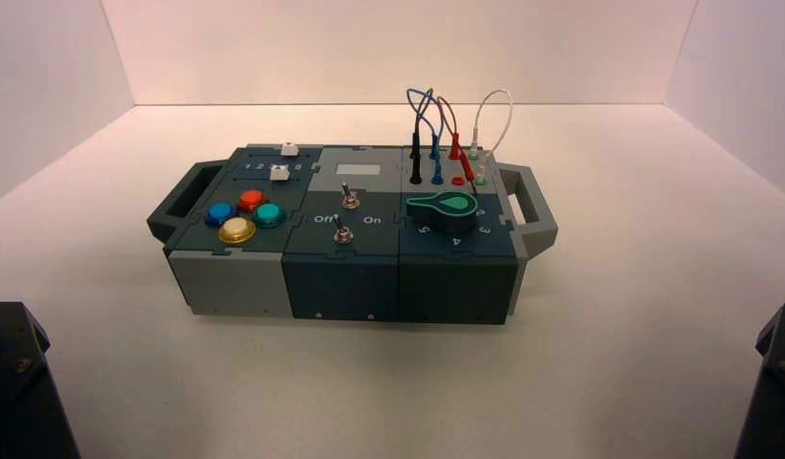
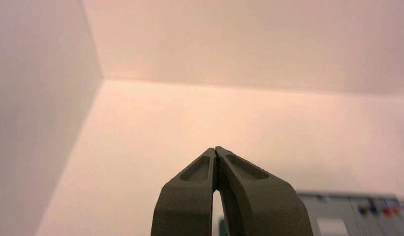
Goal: Insert the red wire.
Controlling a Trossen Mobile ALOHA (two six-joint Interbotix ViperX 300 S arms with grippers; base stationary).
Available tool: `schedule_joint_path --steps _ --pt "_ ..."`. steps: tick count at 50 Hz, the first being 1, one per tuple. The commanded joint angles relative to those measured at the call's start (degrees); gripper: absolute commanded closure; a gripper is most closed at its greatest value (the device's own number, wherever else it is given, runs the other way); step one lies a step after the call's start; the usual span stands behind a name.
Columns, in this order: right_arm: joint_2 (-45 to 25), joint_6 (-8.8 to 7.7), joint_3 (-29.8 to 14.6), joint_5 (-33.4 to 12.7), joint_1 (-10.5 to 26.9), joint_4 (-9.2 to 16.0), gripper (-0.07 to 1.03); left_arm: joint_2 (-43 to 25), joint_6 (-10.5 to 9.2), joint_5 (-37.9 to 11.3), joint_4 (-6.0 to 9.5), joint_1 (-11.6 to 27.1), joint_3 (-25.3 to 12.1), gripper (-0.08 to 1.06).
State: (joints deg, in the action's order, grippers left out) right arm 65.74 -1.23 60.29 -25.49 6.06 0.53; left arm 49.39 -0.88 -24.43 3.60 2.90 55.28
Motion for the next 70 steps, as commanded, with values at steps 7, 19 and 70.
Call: schedule_joint_path --steps 7,19,70 --pt "-4.7 0.0 -2.5 -4.6 6.0 0.3 0.98 -0.9 0.35 -6.2 0.0 7.3 -2.2 1.01" --pt "-12.0 -0.18 -3.1 -10.1 12.7 1.9 0.9 -4.4 0.26 -7.9 0.18 15.3 -2.0 1.01" --pt "-61.3 -3.34 -24.6 -21.8 31.1 2.9 0.46 -15.6 0.26 -6.0 0.26 25.0 -3.5 1.01"
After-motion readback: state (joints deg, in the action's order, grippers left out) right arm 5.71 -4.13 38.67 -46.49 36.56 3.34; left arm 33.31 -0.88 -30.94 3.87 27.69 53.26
